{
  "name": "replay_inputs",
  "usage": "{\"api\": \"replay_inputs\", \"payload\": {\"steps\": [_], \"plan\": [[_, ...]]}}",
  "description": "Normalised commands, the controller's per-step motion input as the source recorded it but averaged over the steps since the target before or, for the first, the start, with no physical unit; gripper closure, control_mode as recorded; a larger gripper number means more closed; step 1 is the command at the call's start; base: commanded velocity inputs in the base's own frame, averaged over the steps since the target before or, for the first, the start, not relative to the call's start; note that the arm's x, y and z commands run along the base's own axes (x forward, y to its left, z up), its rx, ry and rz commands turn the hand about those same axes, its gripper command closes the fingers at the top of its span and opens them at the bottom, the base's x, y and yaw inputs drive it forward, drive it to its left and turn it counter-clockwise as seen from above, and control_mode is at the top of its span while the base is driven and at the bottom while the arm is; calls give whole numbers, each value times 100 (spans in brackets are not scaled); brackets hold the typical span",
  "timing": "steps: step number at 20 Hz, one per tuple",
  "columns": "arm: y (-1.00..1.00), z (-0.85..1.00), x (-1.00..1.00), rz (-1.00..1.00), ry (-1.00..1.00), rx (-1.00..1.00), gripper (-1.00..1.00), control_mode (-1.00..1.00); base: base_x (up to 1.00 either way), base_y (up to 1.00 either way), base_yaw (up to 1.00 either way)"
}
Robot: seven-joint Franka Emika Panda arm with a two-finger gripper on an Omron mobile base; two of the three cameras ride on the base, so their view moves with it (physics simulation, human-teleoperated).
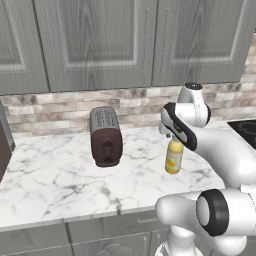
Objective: Place the drinks on the dining counter in a tight cluster.
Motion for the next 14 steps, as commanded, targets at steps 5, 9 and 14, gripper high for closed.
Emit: {"api": "replay_inputs", "payload": {"steps": [5, 9, 14], "plan": [[0, -13, 0, 0, 0, 0, -100, -100, 0, 0, 0], [0, -25, 0, 0, 1, 0, -100, -100, 0, 0, 0], [0, -22, 0, 0, 0, 0, -100, -100, 0, 0, 0]]}}
